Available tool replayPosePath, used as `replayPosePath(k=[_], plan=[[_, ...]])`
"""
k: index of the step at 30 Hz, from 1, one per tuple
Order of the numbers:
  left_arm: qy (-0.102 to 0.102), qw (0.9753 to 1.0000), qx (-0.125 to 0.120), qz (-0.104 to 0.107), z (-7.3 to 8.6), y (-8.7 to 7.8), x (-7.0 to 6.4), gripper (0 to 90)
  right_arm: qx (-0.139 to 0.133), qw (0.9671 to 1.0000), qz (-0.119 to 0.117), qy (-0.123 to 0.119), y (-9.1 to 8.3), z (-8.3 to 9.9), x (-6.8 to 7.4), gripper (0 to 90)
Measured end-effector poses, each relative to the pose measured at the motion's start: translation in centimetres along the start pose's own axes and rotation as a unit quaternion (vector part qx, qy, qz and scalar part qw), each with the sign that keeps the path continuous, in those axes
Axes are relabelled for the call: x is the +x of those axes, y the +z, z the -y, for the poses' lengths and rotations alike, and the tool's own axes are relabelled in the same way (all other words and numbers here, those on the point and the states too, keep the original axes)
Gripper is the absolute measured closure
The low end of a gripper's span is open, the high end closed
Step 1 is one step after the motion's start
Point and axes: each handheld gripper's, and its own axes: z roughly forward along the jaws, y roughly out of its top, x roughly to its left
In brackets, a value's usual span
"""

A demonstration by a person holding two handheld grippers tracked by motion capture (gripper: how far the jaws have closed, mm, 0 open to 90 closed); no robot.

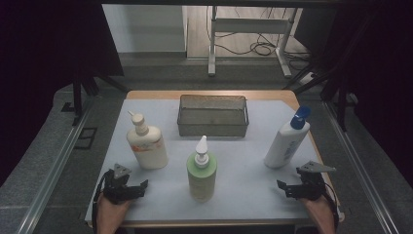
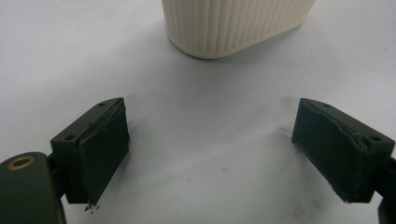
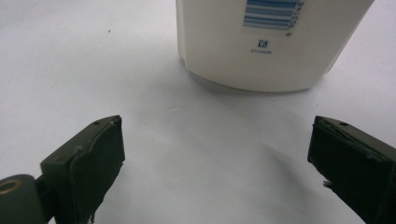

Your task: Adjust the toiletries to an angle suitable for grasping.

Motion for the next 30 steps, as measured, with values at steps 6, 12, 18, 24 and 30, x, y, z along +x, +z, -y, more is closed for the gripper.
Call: replayPosePath(k=[6, 12, 18, 24, 30], plan=[[-0.002, 1.0000, -0.002, 0.000, 0.0, 0.0, 0.0, 10.7, -0.007, 1.0000, -0.003, 0.001, -0.3, -0.5, -0.2, 7.7], [-0.002, 1.0000, -0.002, 0.000, 0.0, 0.0, 0.0, 10.7, 0.014, 0.9998, 0.004, 0.017, -0.4, -0.8, -0.6, 13.7], [-0.002, 1.0000, -0.002, -0.001, 0.0, 0.0, 0.0, 10.7, 0.017, 0.9995, 0.012, 0.023, -0.6, -1.0, -1.3, 22.1], [-0.002, 1.0000, -0.002, -0.001, 0.0, 0.0, -0.1, 10.7, 0.022, 0.9990, 0.017, 0.034, -0.9, -1.5, -2.2, 44.3], [-0.002, 1.0000, -0.003, -0.001, 0.0, 0.0, -0.1, 10.7, 0.029, 0.9990, 0.025, 0.022, -0.9, -1.7, -3.0, 53.5]])
